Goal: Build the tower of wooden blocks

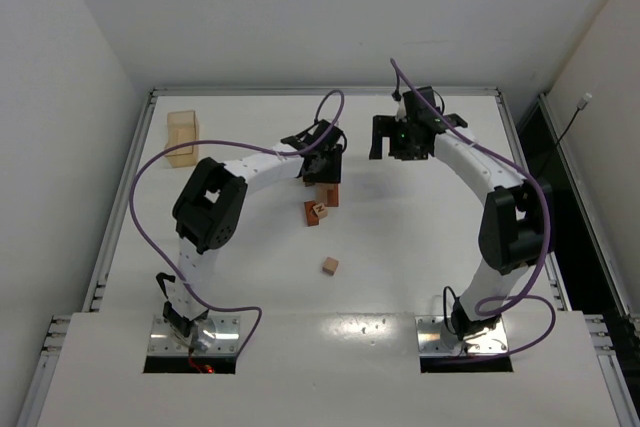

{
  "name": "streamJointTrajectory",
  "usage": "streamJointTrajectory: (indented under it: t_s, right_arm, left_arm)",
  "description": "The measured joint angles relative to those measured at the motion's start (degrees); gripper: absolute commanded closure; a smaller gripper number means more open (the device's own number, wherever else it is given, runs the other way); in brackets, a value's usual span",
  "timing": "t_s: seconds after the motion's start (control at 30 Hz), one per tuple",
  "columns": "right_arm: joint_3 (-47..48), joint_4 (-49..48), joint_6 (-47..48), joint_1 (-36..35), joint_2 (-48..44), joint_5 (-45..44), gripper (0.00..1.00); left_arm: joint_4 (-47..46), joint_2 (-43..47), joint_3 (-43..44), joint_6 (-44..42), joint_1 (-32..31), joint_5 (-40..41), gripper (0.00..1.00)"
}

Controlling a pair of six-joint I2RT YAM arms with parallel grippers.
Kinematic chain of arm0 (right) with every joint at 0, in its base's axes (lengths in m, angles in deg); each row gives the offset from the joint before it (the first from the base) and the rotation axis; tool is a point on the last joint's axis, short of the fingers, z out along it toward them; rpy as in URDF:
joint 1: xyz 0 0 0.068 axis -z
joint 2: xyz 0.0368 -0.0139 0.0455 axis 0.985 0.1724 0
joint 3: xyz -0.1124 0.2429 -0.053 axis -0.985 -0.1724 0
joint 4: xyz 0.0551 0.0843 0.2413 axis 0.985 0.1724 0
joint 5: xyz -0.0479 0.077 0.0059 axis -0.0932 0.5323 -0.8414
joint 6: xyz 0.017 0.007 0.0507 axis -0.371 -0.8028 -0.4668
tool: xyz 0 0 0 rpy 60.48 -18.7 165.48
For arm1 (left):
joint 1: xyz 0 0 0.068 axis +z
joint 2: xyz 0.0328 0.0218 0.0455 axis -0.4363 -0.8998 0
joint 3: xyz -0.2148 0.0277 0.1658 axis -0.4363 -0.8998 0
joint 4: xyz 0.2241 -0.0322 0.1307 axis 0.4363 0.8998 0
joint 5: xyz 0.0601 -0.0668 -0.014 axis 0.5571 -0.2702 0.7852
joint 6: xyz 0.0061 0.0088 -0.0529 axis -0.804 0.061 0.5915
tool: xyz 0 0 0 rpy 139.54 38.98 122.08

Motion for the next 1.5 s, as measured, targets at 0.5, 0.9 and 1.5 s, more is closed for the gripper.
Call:
streamJointTrajectory:
  t_s: [0.5,0.9,1.5]
  right_arm:
    - [-9.9,-2.9,16.4,-8.5,-9.2,0.8,0.18]
    - [-9.2,-1.2,45.4,-28.2,-7.2,9.3,0.22]
    - [-6.8,-2.4,53.7,-28.2,6.6,11.0,0.31]
  left_arm:
    - [-2.7,28.8,-1.3,-11.8,15.0,3.0,0.06]
    - [5.1,30.7,-12.3,-16.9,28.7,-4.4,0.03]
    - [5.4,31.8,-13.5,-19.0,32.6,-13.3,0.03]
